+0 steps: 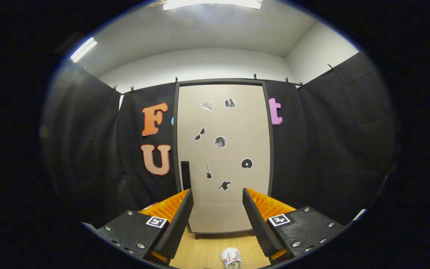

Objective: Open the shoe cabinet door, grab the shoes and put them into the shoe cabinet, then close the shoe cabinet door.

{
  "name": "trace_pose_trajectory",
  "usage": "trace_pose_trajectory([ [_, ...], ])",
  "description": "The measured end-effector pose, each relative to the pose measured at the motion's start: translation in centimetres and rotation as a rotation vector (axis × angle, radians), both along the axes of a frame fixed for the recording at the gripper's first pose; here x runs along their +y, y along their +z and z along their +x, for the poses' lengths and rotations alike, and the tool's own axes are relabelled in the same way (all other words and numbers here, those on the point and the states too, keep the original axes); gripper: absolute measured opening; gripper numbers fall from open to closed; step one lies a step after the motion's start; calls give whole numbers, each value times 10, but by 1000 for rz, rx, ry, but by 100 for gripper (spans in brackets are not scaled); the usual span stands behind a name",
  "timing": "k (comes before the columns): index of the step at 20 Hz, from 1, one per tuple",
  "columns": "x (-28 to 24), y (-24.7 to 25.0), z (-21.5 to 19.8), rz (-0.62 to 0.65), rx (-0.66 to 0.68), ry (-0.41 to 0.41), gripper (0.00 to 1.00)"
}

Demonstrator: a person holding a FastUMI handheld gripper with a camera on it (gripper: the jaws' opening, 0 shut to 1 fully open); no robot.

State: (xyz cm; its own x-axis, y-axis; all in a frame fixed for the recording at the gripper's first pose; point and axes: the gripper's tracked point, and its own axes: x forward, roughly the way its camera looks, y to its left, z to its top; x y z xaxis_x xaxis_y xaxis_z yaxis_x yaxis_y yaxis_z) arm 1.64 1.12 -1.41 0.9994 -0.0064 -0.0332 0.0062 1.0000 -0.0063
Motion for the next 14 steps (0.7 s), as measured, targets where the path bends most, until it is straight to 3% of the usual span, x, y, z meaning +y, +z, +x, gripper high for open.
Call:
trace_pose_trajectory([
  [14, 43, -27, 53, -4, 32, 23, 83],
])
